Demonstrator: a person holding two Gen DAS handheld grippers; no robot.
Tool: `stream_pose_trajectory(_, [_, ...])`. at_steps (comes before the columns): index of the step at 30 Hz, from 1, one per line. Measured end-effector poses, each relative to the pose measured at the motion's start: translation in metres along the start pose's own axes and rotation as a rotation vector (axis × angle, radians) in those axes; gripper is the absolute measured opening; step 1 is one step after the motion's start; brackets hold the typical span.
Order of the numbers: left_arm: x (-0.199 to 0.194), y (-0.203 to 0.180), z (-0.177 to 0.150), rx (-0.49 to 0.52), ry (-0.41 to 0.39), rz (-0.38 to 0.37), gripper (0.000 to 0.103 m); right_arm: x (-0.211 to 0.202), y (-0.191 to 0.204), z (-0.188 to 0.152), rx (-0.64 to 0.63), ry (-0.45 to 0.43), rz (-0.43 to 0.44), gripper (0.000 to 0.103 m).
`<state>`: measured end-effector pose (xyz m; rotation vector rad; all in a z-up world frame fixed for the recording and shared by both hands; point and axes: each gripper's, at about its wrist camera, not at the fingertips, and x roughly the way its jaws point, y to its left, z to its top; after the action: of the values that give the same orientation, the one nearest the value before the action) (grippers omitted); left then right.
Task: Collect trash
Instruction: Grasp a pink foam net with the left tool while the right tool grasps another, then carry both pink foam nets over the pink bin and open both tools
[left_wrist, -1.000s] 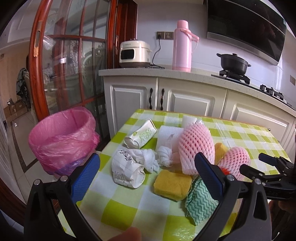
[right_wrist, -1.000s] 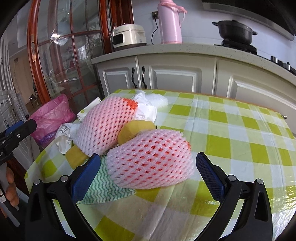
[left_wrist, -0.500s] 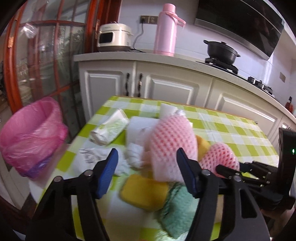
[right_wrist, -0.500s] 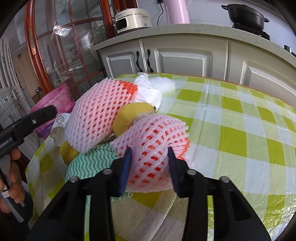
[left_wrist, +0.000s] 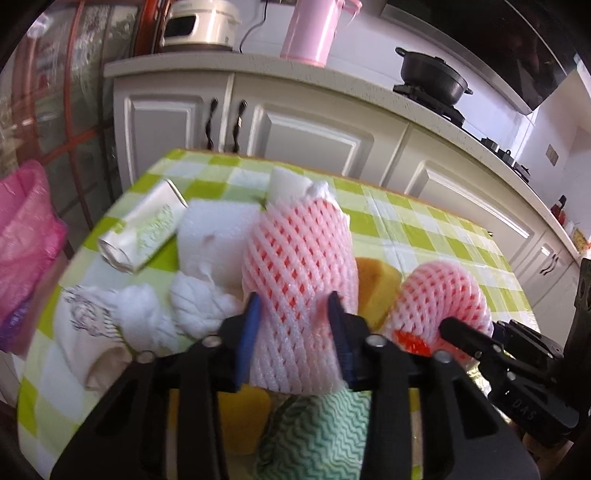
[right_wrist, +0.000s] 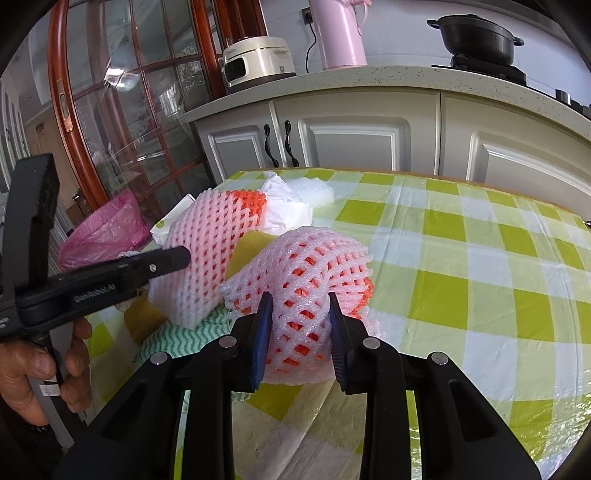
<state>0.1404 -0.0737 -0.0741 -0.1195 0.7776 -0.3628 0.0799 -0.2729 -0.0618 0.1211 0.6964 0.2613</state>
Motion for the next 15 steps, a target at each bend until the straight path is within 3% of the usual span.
stream_pose_trajectory(3, [-0.001,-0.001,-0.002,0.0,0.006,-0.019,0.018,-0.005,0.001,-0.001,0.005,-0.009,0.0,0.03])
stream_pose_trajectory(15, [-0.052,-0.009,0.004,0.023,-0.09,-0.026,0.017,-0.032,0.008,0.01,-0.003,-0.079,-0.007,0.03])
